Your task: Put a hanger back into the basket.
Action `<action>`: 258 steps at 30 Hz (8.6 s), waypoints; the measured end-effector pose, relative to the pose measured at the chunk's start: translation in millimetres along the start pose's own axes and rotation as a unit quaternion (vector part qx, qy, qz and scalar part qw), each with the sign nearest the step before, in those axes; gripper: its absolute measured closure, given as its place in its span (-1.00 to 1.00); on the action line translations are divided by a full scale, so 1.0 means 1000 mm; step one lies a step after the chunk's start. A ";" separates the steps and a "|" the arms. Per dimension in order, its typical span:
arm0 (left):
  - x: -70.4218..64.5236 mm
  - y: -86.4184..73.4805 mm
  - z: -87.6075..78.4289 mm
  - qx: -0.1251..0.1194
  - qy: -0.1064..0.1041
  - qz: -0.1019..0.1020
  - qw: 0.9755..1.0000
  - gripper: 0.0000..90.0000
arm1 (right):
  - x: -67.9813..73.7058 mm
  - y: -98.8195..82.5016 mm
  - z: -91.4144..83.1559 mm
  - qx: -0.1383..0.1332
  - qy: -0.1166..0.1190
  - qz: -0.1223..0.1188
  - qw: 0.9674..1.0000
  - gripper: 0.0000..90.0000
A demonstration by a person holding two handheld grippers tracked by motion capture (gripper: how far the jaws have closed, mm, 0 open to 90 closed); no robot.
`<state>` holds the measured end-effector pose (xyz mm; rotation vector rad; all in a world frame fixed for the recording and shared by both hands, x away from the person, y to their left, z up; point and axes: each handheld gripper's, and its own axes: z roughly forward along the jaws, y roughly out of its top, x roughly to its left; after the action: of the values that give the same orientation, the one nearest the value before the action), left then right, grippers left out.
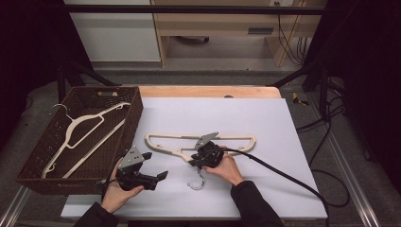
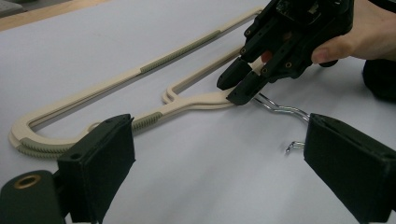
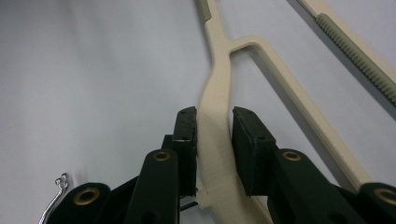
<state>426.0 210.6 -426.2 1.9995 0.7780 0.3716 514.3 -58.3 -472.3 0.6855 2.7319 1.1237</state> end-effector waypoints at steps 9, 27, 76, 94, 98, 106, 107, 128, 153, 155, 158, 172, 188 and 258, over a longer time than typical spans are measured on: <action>0.000 -0.001 0.003 0.005 -0.005 0.000 1.000 -0.81 | -0.001 0.000 0.000 0.002 0.004 0.003 1.000 0.59; -0.004 -0.001 0.008 0.012 -0.004 0.013 1.000 -0.79 | 0.002 0.008 -0.019 -0.011 0.032 0.005 0.999 0.62; -0.006 0.027 0.100 0.113 0.025 0.258 0.959 0.13 | 0.007 0.016 -0.048 -0.010 0.073 -0.010 0.997 0.64; -0.011 0.028 0.099 0.126 0.033 0.282 0.951 0.60 | 0.009 0.017 -0.060 -0.037 0.054 -0.011 0.998 0.57; -0.013 0.029 0.099 0.129 0.038 0.285 0.949 0.62 | 0.007 0.017 -0.076 -0.067 0.041 -0.014 0.997 0.42; -0.012 0.036 0.093 0.125 0.040 0.278 0.952 0.66 | -0.009 0.000 -0.121 -0.150 -0.034 0.027 0.988 0.09; -0.011 0.039 0.093 0.129 0.042 0.282 0.950 0.68 | -0.011 -0.007 -0.131 -0.171 -0.051 0.039 0.983 -0.01; 0.008 0.066 0.087 0.125 0.070 0.198 0.970 0.93 | -0.006 -0.070 -0.179 -0.220 -0.135 0.122 0.958 -0.75; -0.004 0.102 0.006 0.021 0.033 0.048 0.998 0.93 | -0.007 -0.092 -0.192 -0.222 -0.173 0.145 0.948 -0.93; -0.007 0.106 0.000 0.017 0.034 0.053 0.998 0.93 | -0.007 -0.092 -0.192 -0.222 -0.173 0.145 0.949 -0.93; -0.009 0.114 -0.014 0.006 0.034 0.061 0.998 0.93 | -0.007 -0.093 -0.191 -0.218 -0.174 0.144 0.949 -0.93; 0.014 0.141 -0.075 -0.009 0.047 0.074 0.996 0.93 | -0.007 -0.093 -0.189 -0.213 -0.175 0.142 0.951 -0.94; 0.077 0.125 -0.121 -0.018 0.071 0.039 0.997 0.93 | -0.007 -0.093 -0.187 -0.208 -0.173 0.141 0.953 -0.94; 0.194 -0.015 -0.152 0.097 0.119 -0.070 0.986 0.93 | -0.008 -0.092 -0.184 -0.197 -0.173 0.136 0.955 -0.95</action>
<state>484.7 443.2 -368.3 2.0894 1.1364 0.4743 439.5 -237.1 -404.2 1.0912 2.0839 1.3940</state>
